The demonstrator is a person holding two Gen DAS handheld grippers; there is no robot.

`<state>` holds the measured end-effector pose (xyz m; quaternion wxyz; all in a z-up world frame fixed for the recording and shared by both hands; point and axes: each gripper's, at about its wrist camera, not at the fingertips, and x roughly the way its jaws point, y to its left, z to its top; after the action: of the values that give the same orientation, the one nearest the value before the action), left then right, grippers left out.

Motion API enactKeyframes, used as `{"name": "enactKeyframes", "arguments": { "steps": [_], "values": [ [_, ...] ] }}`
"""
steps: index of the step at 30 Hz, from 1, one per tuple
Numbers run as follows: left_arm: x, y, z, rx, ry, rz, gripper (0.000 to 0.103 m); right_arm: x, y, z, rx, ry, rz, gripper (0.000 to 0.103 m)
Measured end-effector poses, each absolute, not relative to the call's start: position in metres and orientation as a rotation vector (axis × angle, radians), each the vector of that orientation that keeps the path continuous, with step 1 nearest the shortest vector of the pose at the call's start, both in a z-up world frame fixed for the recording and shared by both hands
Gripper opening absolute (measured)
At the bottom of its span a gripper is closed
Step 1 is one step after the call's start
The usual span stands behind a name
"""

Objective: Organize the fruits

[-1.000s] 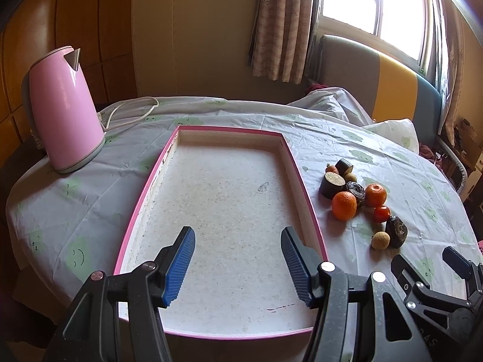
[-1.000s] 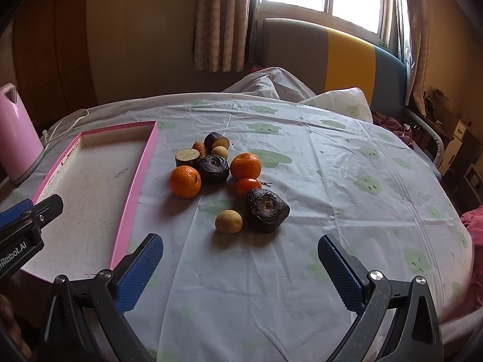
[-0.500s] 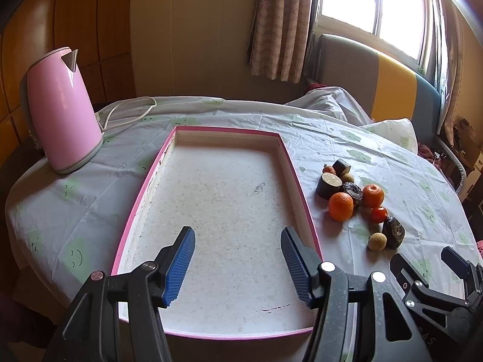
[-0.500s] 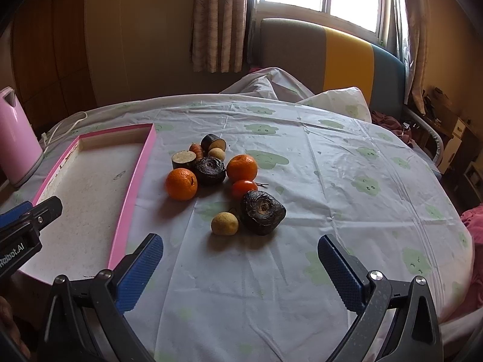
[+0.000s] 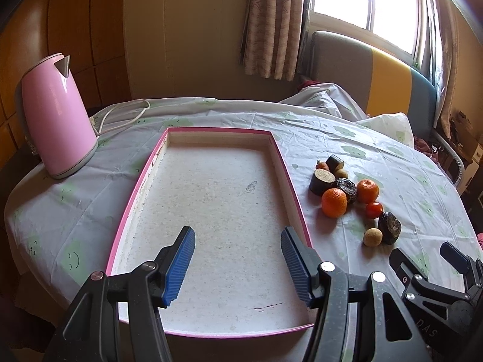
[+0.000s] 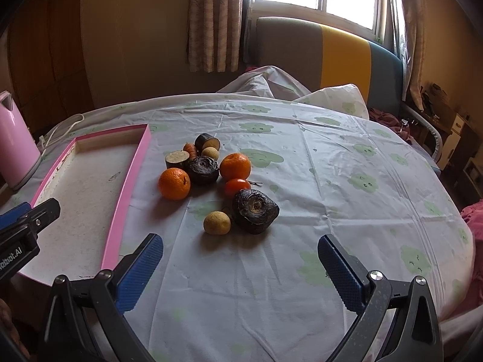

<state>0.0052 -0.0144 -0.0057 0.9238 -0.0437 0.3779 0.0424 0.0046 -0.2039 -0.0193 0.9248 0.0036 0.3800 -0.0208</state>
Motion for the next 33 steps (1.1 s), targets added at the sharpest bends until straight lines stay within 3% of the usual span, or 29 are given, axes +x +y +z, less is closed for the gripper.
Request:
{"name": "enactKeyframes", "arguments": {
  "steps": [13,16,18,21,33],
  "values": [
    [0.011,-0.034,-0.008,-0.106,0.794,-0.128,0.062,0.008,-0.240,-0.024,0.109,0.783,-0.028,0.101],
    [0.011,-0.044,-0.007,-0.127,0.805,-0.218,0.066,0.011,-0.258,-0.029,0.152,0.804,-0.011,0.079],
    [0.013,-0.052,-0.007,-0.124,0.826,-0.251,0.066,0.013,-0.271,-0.035,0.196,0.833,0.003,0.053],
    [0.015,-0.063,-0.009,-0.123,0.838,-0.308,0.066,0.014,-0.286,-0.042,0.216,0.861,0.006,0.041],
    [0.046,-0.123,-0.025,0.013,0.959,-0.468,0.053,0.030,-0.295,-0.046,0.228,0.889,0.077,0.039]
  ]
}}
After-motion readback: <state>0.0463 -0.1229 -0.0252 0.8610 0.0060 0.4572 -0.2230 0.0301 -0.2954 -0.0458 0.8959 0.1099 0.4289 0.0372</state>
